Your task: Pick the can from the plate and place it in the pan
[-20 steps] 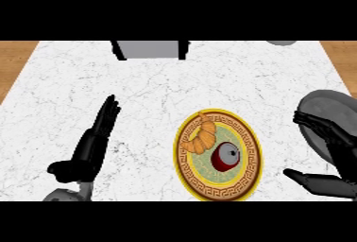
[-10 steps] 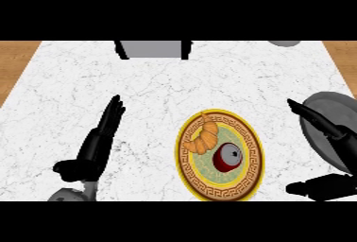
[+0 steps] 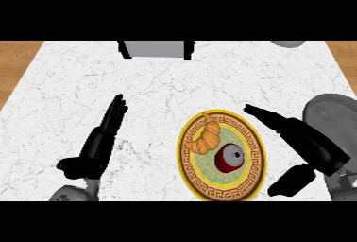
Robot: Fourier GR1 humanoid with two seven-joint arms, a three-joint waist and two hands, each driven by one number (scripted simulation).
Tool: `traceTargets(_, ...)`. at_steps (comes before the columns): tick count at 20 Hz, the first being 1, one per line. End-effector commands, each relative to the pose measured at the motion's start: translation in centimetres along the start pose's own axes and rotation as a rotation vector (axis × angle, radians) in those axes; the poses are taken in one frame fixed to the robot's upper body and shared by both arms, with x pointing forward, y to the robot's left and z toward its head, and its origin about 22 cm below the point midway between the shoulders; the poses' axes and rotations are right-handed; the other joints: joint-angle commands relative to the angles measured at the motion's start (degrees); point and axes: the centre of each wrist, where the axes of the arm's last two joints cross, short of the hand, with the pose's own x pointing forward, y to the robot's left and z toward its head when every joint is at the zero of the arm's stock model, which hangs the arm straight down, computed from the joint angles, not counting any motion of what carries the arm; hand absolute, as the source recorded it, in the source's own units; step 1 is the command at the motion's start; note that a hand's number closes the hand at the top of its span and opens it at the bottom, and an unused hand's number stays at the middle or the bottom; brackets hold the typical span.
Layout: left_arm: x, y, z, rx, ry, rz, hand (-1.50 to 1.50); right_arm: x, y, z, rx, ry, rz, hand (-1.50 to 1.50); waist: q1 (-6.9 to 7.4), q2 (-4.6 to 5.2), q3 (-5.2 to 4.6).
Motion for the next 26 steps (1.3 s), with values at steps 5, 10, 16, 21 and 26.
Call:
traceTargets(5,0.4,2.7,0.4,-0.007,0.001,-0.005,0.0,0.6,5.4,-3.1,0.167,0.112,0.194,-1.5,-0.52,-0.05,0.07)
traceTargets(10,1.5,0.6,1.8,0.012,-0.002,0.006,0.0,2.6,4.3,-3.9,0.164,0.142,0.157,-1.5,-0.81,-0.17,0.07)
traceTargets(16,1.1,-0.5,0.9,0.019,-0.011,-0.008,0.0,2.2,7.2,-5.0,0.15,0.166,0.152,-1.5,-0.92,-0.14,0.08)
traceTargets(21,-0.6,1.1,0.6,0.02,-0.005,0.012,0.0,1.0,7.9,-4.9,0.139,0.151,0.126,-1.5,-1.02,-0.12,0.07)
traceTargets(26,-0.8,0.6,-0.6,0.008,0.006,0.004,0.0,0.8,7.7,-5.8,0.112,0.13,0.114,-1.5,-1.07,-0.11,0.07)
